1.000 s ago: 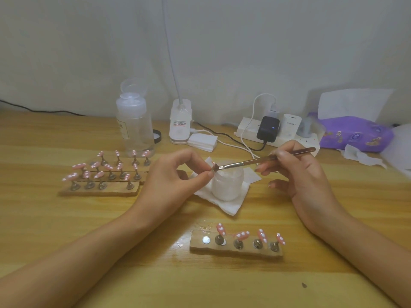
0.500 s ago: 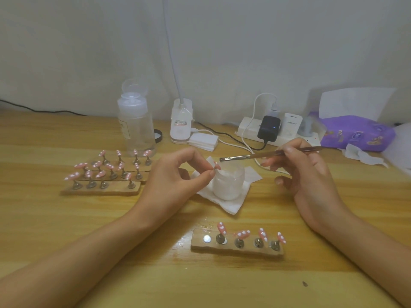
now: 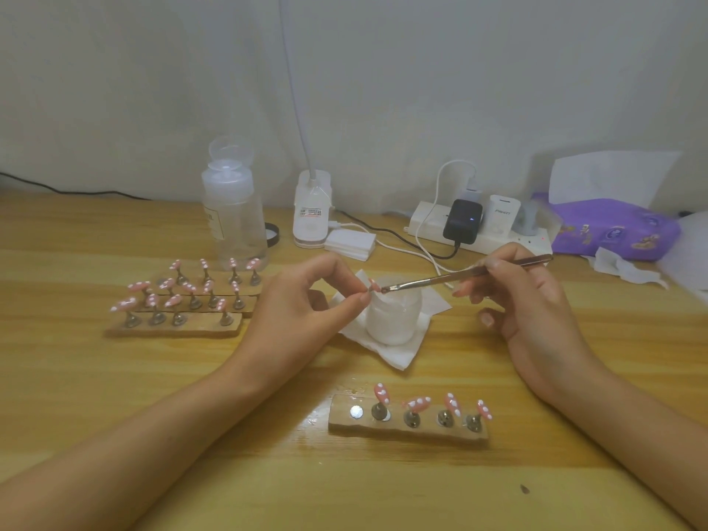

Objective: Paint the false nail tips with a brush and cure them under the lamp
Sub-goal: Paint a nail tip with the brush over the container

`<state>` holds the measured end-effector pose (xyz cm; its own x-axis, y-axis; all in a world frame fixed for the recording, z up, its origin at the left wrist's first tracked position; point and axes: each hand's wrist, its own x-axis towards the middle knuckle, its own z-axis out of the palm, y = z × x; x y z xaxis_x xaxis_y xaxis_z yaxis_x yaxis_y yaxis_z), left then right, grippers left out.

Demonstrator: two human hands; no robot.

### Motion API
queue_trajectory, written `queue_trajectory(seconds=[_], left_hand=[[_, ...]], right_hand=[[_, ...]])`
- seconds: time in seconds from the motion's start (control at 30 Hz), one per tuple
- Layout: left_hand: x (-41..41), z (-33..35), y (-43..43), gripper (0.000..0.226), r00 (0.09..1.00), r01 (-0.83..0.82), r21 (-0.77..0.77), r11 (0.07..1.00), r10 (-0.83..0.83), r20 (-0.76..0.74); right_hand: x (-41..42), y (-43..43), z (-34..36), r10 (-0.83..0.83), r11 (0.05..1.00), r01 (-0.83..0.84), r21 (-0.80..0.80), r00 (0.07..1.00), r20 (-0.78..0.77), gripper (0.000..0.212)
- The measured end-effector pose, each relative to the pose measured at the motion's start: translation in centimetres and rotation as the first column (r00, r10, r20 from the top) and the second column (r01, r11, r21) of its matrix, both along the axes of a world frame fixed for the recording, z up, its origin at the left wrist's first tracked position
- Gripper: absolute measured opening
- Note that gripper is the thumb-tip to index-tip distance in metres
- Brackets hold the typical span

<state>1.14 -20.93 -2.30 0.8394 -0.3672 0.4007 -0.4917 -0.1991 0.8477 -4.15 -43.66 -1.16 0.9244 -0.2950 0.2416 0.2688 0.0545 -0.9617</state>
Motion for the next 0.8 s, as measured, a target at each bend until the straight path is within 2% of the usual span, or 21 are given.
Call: queue_trajectory(seconds=[0.17, 0.33, 0.43, 0.6, 0.7, 0.8], left_hand=[[0.13, -0.06, 0.02, 0.011, 1.0, 0.009, 0.008, 1.0, -0.009, 0.024], [0.12, 0.01, -0.02, 0.01, 0.998, 0.014, -0.003, 1.0, -0.014, 0.057], [0.2, -0.02, 0.03, 0.01, 0.997, 0.009, -0.005, 1.0, -0.009, 0.08], [0.16, -0.01, -0.04, 0.011, 0.992, 0.005, 0.011, 1.0, -0.006, 0.123], [0.21, -0.09, -0.06, 0.012, 0.992, 0.0, 0.005, 1.0, -0.001, 0.124], [0.22, -0.11, -0.04, 0.012, 0.993, 0.005, 0.0, 1.0, -0.005, 0.119]], right_hand=[[-0.01, 0.18, 0.06, 0.054, 0.997, -0.053, -0.048, 0.998, 0.016, 0.024], [0.09, -0.01, 0.11, 0.033, 0.999, -0.033, 0.019, 0.999, 0.007, 0.029], [0.11, 0.18, 0.02, 0.073, 0.997, -0.072, -0.035, 0.997, 0.026, 0.029], [0.18, -0.09, -0.03, 0.024, 0.999, -0.024, 0.026, 1.0, 0.008, 0.023], [0.14, 0.14, 0.01, 0.069, 0.997, -0.067, -0.044, 0.997, 0.029, 0.014], [0.28, -0.04, -0.21, 0.015, 1.0, -0.015, -0.022, 1.0, 0.0, 0.019]])
